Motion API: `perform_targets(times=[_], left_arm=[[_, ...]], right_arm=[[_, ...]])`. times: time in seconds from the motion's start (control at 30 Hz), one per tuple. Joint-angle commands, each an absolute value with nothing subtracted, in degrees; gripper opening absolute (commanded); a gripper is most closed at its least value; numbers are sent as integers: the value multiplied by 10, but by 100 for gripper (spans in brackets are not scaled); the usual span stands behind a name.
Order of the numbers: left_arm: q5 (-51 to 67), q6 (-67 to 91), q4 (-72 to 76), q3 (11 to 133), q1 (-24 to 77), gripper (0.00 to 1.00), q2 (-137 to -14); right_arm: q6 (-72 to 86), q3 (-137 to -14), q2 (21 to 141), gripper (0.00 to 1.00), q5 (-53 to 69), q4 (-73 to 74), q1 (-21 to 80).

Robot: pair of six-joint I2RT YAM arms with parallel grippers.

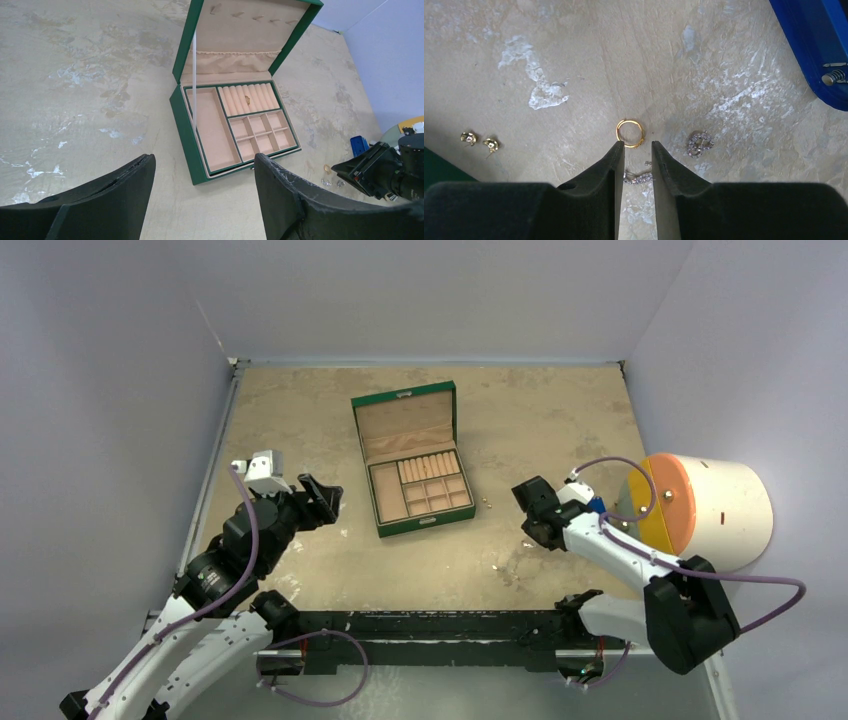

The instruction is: Organize the mixed jewelry

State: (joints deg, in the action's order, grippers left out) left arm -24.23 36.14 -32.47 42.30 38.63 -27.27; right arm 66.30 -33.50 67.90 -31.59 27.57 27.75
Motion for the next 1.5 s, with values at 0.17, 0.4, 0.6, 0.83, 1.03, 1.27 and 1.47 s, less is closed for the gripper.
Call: perform_targets(times=[0.17,0.4,0.6,0.83,1.03,1.27,1.47], left_arm=[[-242,349,-304,425,384,72,-276],[-242,349,-304,425,383,72,-280],[-240,349,-304,425,383,72,-284],[-241,349,-304,425,383,72,-286],[-241,349,-304,425,383,72,-287],[-241,350,-304,425,383,72,-286],[-231,355,-300,422,383,72,-282]], right_arm=[[690,-326,699,27,-312,250,268],[704,-328,722,24,-320,258,266],[707,-327,736,23,-319,248,265],[705,-330,739,15,-318,249,264],[696,-327,730,0,-308,244,264],[627,-313,673,0,-273,201,264],[430,-271,559,0,-185,63,264]])
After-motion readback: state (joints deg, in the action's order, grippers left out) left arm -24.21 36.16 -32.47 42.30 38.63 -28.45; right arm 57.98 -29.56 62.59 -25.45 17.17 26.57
